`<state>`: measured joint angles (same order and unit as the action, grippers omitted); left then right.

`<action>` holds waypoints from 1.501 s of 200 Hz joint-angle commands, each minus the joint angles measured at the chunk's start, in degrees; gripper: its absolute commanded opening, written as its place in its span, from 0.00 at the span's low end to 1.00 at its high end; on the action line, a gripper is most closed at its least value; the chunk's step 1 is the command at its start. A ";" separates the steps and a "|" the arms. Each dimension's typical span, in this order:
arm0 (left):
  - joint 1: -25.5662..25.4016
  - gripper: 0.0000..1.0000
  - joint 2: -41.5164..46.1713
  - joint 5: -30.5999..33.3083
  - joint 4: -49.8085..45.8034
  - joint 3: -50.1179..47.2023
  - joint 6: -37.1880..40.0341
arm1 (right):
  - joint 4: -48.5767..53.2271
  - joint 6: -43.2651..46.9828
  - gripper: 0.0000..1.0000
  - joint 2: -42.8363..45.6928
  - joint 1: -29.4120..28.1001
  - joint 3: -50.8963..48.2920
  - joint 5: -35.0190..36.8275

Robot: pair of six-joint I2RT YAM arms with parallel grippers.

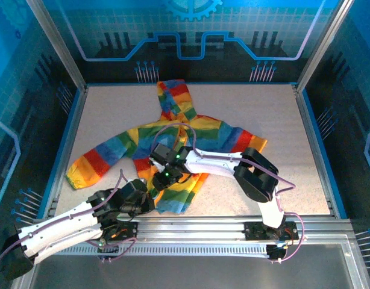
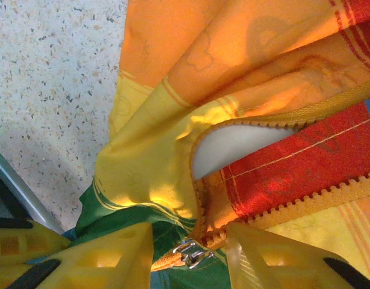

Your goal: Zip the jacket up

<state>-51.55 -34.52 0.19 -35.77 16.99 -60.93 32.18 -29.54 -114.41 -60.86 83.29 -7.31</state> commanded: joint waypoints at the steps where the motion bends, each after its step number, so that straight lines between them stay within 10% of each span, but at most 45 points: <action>1: -0.39 0.00 -0.27 -0.51 -2.36 1.66 1.64 | 2.83 0.45 0.38 -1.96 -0.84 1.72 1.59; 110: -0.37 0.00 -0.27 -0.20 -3.03 1.55 2.01 | 1.94 -1.08 0.00 1.42 -0.31 -0.87 4.06; 213: -0.33 0.00 4.28 0.03 -7.38 1.65 1.25 | -8.43 -5.78 0.00 8.08 5.79 -10.14 3.15; 300: -0.39 0.00 4.44 -1.34 -5.20 3.25 2.67 | -1.68 3.47 0.00 1.61 8.24 0.72 13.44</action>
<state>-51.51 -30.46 2.24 -34.59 19.22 -59.59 27.03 -29.71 -110.04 -57.60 79.92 -7.18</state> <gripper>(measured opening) 0.053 0.056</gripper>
